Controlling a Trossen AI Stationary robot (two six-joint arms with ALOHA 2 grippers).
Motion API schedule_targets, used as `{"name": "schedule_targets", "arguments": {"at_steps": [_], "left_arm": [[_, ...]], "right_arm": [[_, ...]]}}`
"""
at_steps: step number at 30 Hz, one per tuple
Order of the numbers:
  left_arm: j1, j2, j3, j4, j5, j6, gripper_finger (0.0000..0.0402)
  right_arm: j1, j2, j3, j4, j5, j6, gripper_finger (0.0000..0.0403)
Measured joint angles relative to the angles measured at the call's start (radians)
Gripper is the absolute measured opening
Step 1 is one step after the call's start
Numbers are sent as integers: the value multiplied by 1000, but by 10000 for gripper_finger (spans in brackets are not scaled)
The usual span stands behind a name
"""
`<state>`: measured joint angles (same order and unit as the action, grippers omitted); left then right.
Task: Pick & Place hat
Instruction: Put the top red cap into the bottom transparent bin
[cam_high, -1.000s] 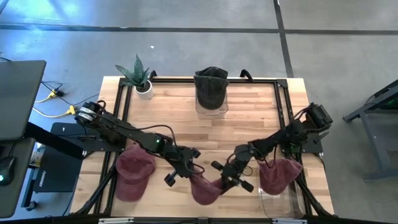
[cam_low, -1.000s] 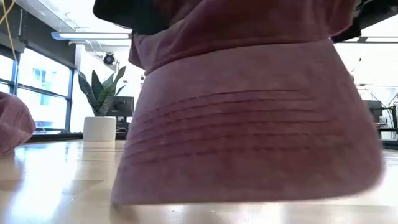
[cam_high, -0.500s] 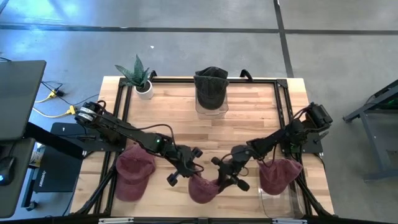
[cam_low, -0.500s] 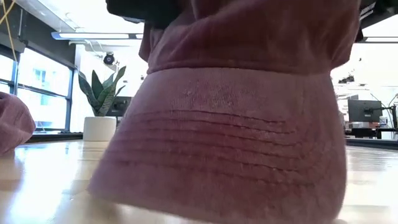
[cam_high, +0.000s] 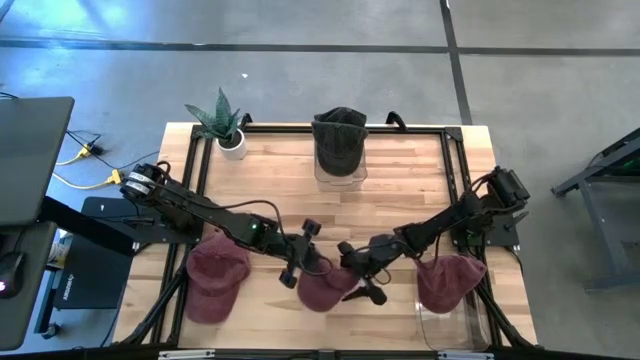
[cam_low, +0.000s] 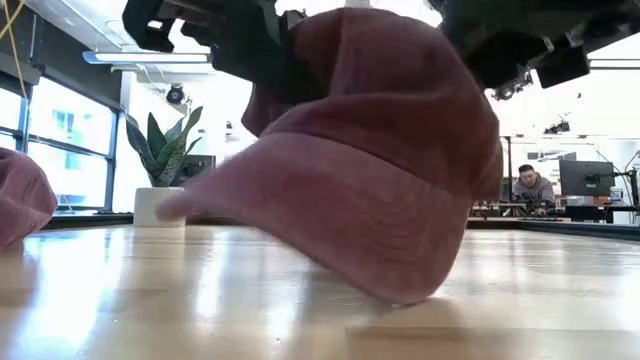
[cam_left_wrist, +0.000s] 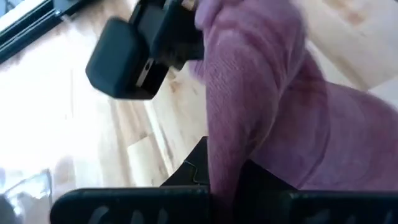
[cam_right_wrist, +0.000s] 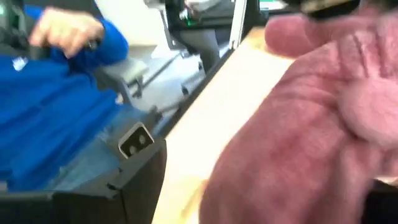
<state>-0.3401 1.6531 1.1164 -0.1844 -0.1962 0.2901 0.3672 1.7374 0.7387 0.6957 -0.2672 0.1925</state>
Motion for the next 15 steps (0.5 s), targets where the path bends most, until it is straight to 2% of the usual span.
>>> {"name": "schedule_targets", "arguments": {"at_steps": [4,9,12,13,15], "left_arm": [[0,0,0,-29,-21,-7,0],[-1,0,0,-67,-6,-8,0],[-1,0,2,-59,82,8,1],[-1,0,2,-51,122,18,1],[-1,0,2,-29,208,30,1]], "right_arm": [[3,0,0,6,-8,28,229],[2,-13,0,-33,-110,42,106],[2,-46,0,-57,-221,5,32],[3,-53,0,-55,-240,-16,16],[5,-57,0,-54,-248,-37,11]]}}
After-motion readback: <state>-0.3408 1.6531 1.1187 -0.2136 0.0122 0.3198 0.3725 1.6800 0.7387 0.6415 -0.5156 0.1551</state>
